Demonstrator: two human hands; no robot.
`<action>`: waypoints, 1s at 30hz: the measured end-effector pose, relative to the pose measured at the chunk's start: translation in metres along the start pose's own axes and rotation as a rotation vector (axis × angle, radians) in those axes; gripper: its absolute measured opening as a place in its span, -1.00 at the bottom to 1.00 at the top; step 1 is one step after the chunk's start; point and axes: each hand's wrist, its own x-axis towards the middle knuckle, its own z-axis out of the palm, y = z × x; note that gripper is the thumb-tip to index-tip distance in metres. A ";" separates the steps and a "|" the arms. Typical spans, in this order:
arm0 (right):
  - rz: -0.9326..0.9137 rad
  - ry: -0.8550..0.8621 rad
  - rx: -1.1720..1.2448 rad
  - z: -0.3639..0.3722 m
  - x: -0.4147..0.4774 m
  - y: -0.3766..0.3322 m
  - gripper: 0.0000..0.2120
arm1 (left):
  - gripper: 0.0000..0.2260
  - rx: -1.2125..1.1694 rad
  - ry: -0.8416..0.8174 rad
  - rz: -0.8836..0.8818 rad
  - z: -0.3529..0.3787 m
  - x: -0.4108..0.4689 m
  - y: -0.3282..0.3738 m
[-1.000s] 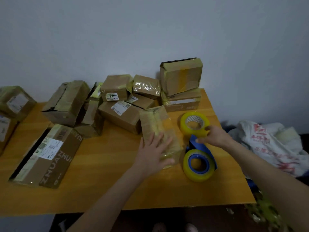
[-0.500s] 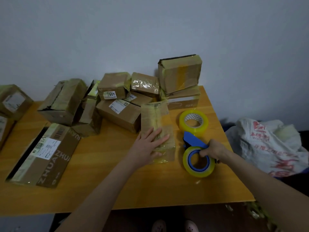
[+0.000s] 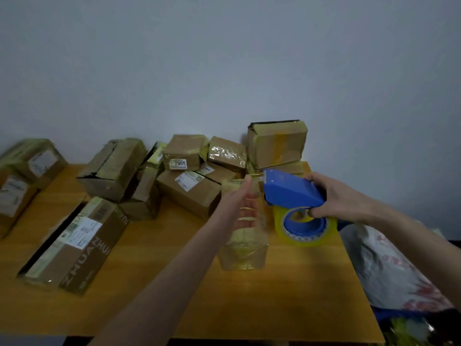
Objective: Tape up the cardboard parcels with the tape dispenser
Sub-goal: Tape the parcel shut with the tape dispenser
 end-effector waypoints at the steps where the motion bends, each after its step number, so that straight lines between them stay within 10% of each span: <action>1: -0.036 -0.004 -0.019 0.002 0.001 -0.006 -0.50 | -0.38 -0.007 -0.013 -0.010 0.001 -0.001 0.003; 10: -0.139 -0.061 -0.008 0.019 0.016 -0.016 -0.47 | -0.87 -0.105 -0.089 0.062 -0.024 -0.018 -0.006; 20: -0.159 -0.101 -0.009 0.017 0.028 -0.014 -0.46 | -0.63 -0.178 0.006 -0.012 -0.035 -0.017 -0.004; 30: -0.256 -0.227 -0.262 0.017 0.025 -0.021 -0.31 | -0.93 0.170 0.133 0.077 -0.045 -0.010 -0.015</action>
